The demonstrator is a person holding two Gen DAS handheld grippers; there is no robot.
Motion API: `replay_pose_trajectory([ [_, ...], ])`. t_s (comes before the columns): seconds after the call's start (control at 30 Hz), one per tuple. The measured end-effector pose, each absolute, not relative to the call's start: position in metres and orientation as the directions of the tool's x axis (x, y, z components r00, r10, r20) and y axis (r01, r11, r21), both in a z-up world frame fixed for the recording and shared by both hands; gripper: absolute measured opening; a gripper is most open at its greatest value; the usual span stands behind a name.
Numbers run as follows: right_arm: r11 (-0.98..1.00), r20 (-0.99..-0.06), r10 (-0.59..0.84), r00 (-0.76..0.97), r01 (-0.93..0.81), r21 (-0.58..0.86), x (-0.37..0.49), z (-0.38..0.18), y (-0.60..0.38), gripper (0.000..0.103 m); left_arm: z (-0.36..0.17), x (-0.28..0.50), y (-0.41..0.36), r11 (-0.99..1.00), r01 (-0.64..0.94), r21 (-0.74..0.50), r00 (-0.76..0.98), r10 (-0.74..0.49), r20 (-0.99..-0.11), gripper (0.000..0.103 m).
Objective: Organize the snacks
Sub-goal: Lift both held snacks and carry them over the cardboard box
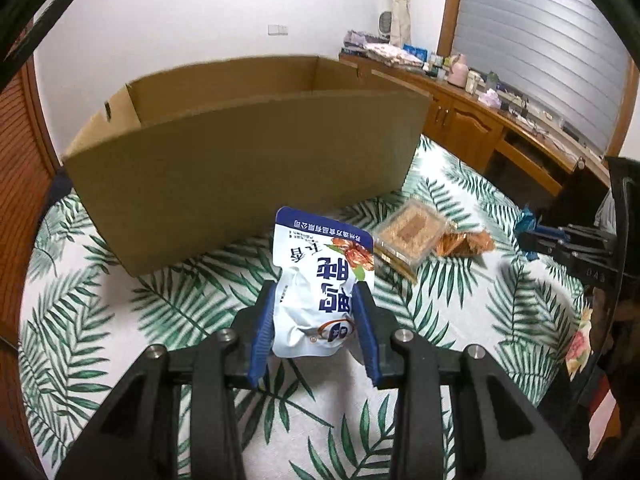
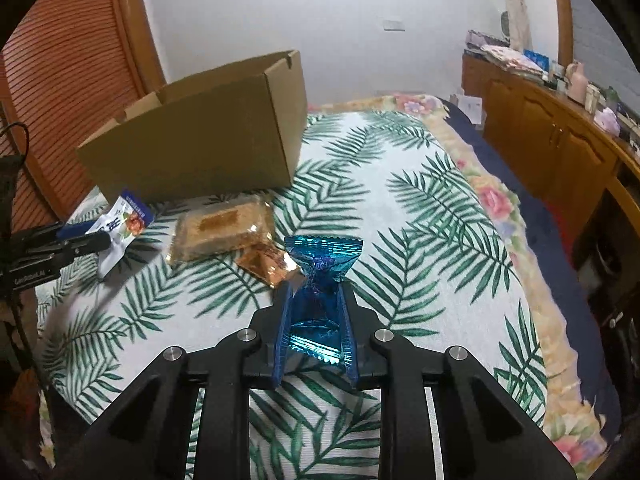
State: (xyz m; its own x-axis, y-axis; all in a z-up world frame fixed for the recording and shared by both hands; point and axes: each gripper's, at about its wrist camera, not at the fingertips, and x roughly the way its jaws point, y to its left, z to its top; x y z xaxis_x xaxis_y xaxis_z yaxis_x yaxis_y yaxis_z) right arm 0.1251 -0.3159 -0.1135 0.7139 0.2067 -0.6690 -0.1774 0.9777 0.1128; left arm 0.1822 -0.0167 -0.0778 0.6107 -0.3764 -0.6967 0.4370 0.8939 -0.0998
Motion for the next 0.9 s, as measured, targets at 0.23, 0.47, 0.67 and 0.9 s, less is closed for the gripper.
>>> replay_pose_trajectory([
  [0.23,0.970,-0.636,0.240,0.734,-0.213,0.120,0.119,-0.095,-0.308,0.020,-0.052,0.184,-0.015,0.897,0.427,-0.109,0.651,-0.389,-0.652,0.035],
  [0.47,0.962,-0.606,0.266,0.750,-0.245,0.119,0.113,-0.078,-0.300,0.020,-0.030,0.178,-0.011,0.901,0.418,-0.113,0.691,-0.396,-0.605,0.035],
  [0.67,0.953,-0.573,0.290,0.767,-0.290,0.094,0.117,-0.055,-0.286,0.020,-0.005,0.182,-0.004,0.904,0.411,-0.119,0.724,-0.403,-0.559,0.035],
  [0.9,0.935,-0.527,0.329,0.784,-0.349,0.065,0.134,-0.024,-0.270,0.021,0.017,0.199,0.002,0.910,0.397,-0.117,0.756,-0.397,-0.520,0.035],
])
